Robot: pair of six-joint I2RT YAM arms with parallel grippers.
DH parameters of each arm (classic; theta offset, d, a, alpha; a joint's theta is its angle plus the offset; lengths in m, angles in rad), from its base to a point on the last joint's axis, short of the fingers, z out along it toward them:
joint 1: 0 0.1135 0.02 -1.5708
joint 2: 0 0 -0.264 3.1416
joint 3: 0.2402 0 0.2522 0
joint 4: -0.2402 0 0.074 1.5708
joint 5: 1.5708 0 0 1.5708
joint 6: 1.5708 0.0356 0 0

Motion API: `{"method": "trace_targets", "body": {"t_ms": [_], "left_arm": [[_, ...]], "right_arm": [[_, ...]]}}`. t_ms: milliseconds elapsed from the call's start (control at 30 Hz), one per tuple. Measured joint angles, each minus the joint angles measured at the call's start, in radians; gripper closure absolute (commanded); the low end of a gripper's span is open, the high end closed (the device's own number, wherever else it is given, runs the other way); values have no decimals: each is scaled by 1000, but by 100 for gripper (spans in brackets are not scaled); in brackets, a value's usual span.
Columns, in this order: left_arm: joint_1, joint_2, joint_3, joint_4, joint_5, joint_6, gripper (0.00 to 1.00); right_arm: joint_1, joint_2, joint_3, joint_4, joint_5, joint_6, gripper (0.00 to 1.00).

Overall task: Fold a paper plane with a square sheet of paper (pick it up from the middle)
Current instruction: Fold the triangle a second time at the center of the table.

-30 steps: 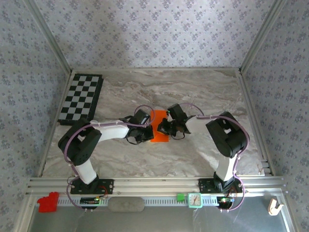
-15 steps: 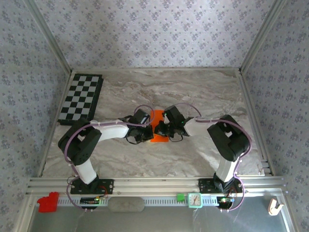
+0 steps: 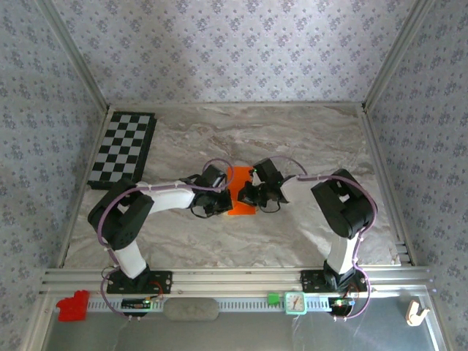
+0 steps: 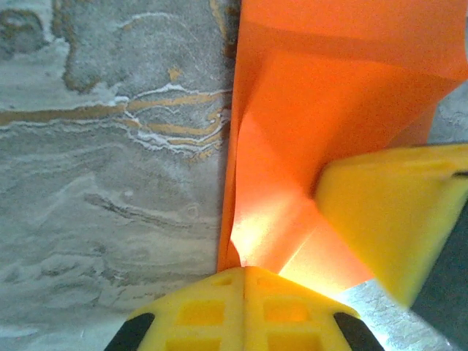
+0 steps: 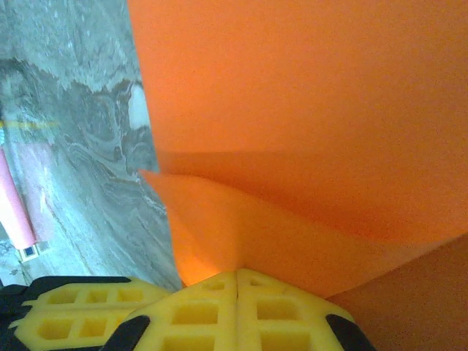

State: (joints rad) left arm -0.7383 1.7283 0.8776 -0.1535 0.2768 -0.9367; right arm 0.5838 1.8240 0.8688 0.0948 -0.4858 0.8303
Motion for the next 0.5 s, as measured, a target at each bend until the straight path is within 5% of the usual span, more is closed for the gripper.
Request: {"method": "trace_targets", "body": {"t_ms": [233, 500], "left_arm": [[5, 0, -3, 5, 13, 0, 100], [8, 0, -2, -1, 18, 5, 100]], "right_arm": [[-117, 44, 41, -13, -84, -61, 96], [-253, 46, 100, -87, -14, -126, 96]]}}
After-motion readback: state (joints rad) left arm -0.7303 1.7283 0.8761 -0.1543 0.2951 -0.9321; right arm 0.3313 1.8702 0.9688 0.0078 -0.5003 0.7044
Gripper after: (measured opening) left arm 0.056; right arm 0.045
